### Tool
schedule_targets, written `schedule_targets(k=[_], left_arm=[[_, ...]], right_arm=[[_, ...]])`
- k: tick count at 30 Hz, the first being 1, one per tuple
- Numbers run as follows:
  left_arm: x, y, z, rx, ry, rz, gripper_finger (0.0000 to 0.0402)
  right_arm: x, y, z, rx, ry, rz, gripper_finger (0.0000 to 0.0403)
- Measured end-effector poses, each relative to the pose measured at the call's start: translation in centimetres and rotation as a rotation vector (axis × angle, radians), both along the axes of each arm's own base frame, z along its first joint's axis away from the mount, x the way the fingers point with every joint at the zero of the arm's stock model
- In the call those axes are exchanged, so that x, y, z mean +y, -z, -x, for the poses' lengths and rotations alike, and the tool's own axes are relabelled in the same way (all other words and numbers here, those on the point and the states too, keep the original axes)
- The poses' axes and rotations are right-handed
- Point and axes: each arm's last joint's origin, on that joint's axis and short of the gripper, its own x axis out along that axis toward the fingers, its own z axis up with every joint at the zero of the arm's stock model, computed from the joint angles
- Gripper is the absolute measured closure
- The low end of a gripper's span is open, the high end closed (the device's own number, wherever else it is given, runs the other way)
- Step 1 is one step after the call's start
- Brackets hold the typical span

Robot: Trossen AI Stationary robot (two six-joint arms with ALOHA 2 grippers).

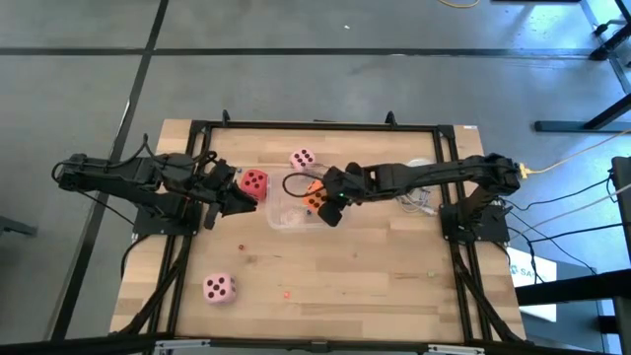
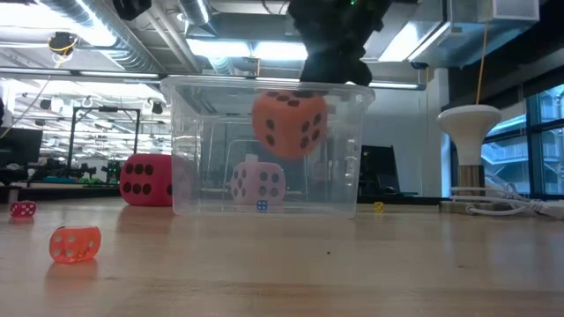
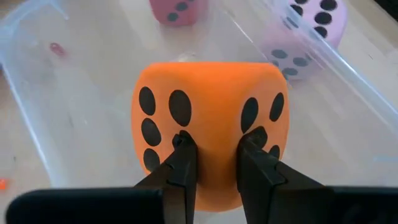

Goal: Pick & Place Dice
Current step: Put the large orange dice into the transparent bin, then put the small green dice into the transparent bin

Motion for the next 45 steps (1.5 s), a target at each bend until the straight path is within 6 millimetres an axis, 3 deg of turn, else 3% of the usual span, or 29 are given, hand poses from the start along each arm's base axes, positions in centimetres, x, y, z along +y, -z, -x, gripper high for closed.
schedule_targets(k=[16,25,30,36,45], left_arm=[[0.09,0.05,-0.11,0.003,-0.033,-0.016,0.0325],[0.09,0.05,-0.1,0.0,-0.031,-0.031,0.0325],[0.09,0.05,-0.1,0.002,-0.033,-0.016,0.0325],[0.09,0.05,-0.1,0.002,-0.034,-0.015,0.0325],[0.09,0.05,-0.1,0.003,-0.033,-0.015,0.0325]], right_arm=[[-1.08,-0.07,-0.03,0.006,-0.031,-0.004,0.0325],[-0.91,-0.03,-0.05,0.006,-0.068,-0.053,0.0205],[-0.84,-0.04,-0.04,0.007,-0.082,-0.06,0.0158],[-0.85,-0.05,-0.04,0.006,-0.076,-0.065,0.014],[-0.68,-0.79,-0.21,-0.015,-0.076,-0.112,0.0153]])
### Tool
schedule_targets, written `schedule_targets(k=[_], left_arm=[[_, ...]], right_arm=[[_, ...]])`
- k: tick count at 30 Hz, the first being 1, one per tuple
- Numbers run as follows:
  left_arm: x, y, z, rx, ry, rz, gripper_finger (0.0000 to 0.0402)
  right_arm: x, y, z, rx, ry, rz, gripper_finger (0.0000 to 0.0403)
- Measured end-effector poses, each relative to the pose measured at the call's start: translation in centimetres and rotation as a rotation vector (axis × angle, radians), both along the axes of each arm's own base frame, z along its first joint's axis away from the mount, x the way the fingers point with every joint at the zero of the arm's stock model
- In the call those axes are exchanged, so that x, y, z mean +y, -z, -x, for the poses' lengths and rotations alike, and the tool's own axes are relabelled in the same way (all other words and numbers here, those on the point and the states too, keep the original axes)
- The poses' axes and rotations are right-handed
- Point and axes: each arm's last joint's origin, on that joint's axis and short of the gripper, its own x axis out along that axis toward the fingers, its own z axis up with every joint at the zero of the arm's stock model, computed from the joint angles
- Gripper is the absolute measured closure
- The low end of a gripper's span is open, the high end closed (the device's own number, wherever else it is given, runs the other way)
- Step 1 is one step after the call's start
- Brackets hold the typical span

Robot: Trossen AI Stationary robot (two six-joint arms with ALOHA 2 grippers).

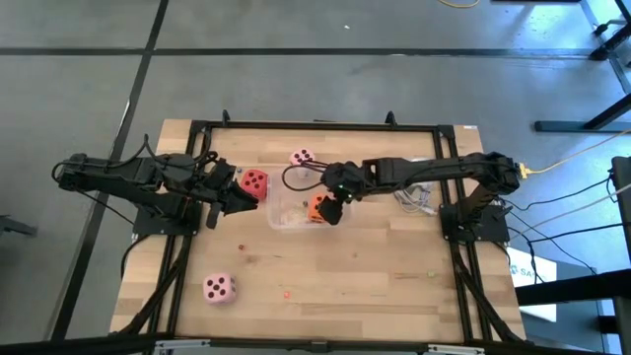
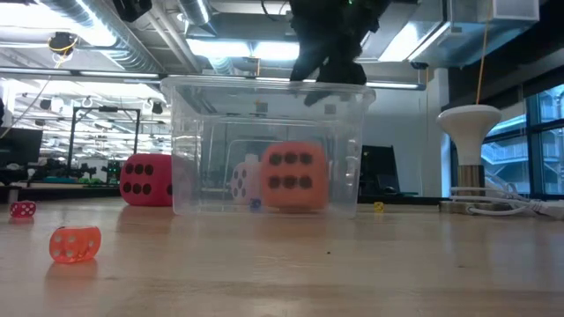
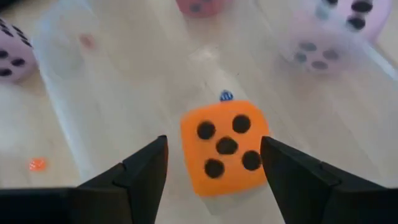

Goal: Pick & Place Dice
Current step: Put the small green dice into the transparent bin

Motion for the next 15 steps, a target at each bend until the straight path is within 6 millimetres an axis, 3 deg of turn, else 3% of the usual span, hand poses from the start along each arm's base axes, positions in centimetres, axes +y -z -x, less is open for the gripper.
schedule_targets(k=[7,15], left_arm=[[0.0,-0.1,0.1,-0.006,0.015,-0.015,0.0325],[0.2,-0.5,1.1,-0.057,-0.012,-0.144,0.0325]], right_arm=[[1.1,-4.0,0.3,0.018,-0.011,0.087,0.018],[4.0,-7.4,4.9,0.198,0.023,0.212,0.0209]])
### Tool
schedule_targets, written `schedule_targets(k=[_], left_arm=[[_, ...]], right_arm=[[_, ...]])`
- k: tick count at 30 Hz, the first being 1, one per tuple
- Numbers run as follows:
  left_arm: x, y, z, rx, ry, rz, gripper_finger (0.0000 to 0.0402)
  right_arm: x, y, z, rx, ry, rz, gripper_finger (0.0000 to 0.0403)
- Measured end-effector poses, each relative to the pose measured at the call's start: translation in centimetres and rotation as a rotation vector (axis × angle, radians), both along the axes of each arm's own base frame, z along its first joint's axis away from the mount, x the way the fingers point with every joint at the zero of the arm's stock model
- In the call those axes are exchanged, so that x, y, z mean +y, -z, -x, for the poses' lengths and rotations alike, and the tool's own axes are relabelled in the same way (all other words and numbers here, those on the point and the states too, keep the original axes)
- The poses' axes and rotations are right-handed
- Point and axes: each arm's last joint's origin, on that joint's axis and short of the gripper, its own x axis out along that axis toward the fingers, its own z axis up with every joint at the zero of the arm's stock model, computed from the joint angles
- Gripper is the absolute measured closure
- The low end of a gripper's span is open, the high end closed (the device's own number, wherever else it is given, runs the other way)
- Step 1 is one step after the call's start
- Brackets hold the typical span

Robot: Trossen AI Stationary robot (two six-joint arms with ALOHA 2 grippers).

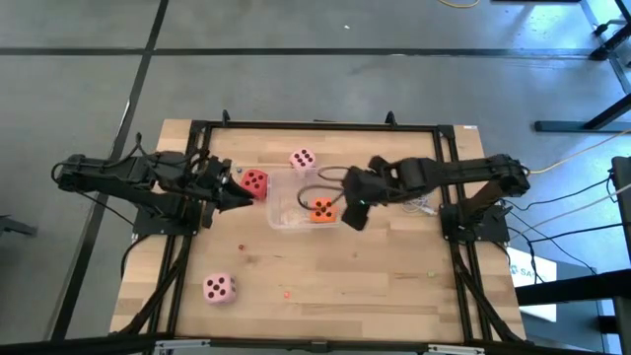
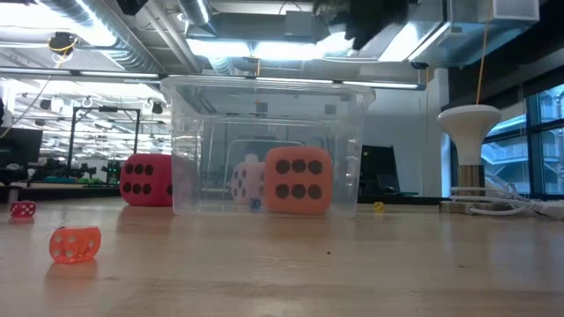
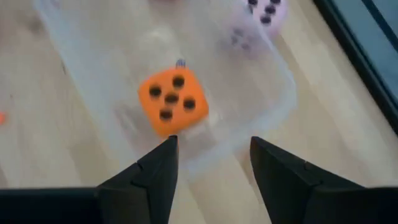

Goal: Pick & Place Dice
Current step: Put the small green dice into the transparent bin

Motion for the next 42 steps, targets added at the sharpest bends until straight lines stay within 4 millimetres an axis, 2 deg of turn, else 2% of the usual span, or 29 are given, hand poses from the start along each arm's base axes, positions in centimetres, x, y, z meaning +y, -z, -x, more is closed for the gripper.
schedule_targets(k=[8,12,17,25,30,36,42], left_arm=[[0.1,-0.1,0.5,-0.014,-0.027,-0.015,0.0325],[0.2,0.0,0.5,0.0,-0.031,-0.051,0.0325],[0.4,0.0,0.4,0.005,-0.051,-0.056,0.0325],[0.7,0.1,0.4,0.006,-0.069,-0.052,0.0325],[0.9,0.1,0.4,0.006,-0.083,-0.046,0.0325],[0.9,0.1,0.4,0.006,-0.083,-0.041,0.0325],[0.9,0.1,0.4,0.007,-0.083,-0.041,0.0325]], right_arm=[[4.1,-1.5,5.3,0.066,0.114,-0.078,0.0225],[6.0,-1.8,7.9,0.07,0.251,-0.066,0.0231],[8.2,-1.0,9.6,-0.017,0.401,-0.125,0.024],[10.6,4.2,12.1,0.138,0.634,-0.178,0.0261],[11.6,6.4,13.5,0.207,0.744,-0.19,0.0261],[12.3,8.9,14.5,0.376,0.849,-0.271,0.0232],[13.2,11.6,14.2,0.364,0.855,-0.392,0.0184]])
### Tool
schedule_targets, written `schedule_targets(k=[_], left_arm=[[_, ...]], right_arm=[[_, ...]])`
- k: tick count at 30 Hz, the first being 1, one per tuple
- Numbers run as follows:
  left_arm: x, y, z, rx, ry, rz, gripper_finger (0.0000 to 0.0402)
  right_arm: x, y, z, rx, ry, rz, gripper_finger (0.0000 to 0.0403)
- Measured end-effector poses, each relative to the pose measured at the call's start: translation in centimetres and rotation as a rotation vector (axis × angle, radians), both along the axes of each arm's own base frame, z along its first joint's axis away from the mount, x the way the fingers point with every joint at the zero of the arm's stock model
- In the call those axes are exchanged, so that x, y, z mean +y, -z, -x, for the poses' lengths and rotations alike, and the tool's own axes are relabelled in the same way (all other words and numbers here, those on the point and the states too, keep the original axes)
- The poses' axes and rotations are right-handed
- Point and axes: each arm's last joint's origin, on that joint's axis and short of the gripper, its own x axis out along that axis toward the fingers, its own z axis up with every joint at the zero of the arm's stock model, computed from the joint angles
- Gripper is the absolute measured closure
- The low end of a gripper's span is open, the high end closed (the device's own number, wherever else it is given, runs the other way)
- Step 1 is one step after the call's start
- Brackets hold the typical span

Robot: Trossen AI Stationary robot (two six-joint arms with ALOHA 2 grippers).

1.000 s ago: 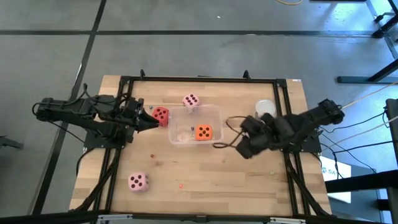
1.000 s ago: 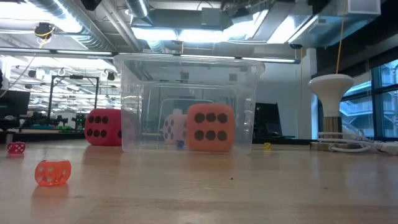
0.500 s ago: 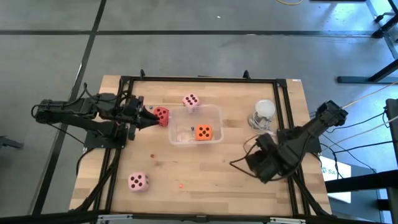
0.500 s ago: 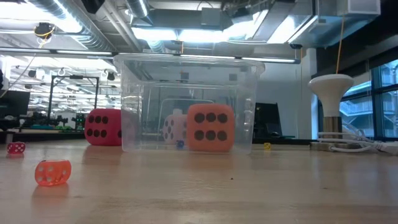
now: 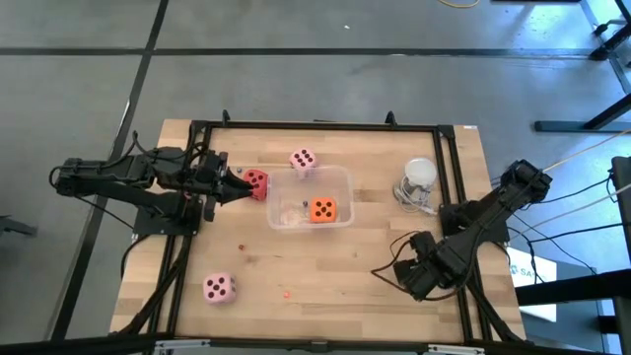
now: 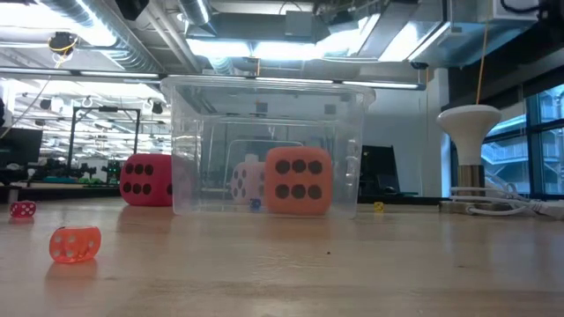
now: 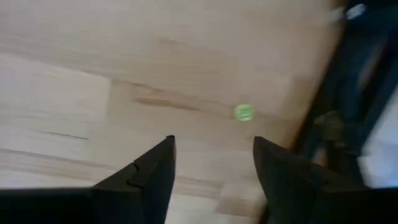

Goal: Pick & Place Dice
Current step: Put the small green dice into the transparent bin

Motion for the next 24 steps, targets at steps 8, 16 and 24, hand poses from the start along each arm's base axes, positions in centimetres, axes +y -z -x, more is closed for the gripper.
schedule_targets(k=[8,16,24], left_arm=[[0.0,0.2,0.0,0.023,0.001,0.001,0.0325],[0.0,0.4,0.1,0.044,-0.001,0.009,0.0325],[0.0,0.4,0.1,0.044,-0.004,0.025,0.0325]], right_arm=[[0.4,1.5,1.5,0.019,0.089,0.05,0.0155],[1.1,1.6,2.4,0.035,0.083,0.042,0.0178],[1.6,2.2,3.2,0.03,0.059,0.038,0.0186]])
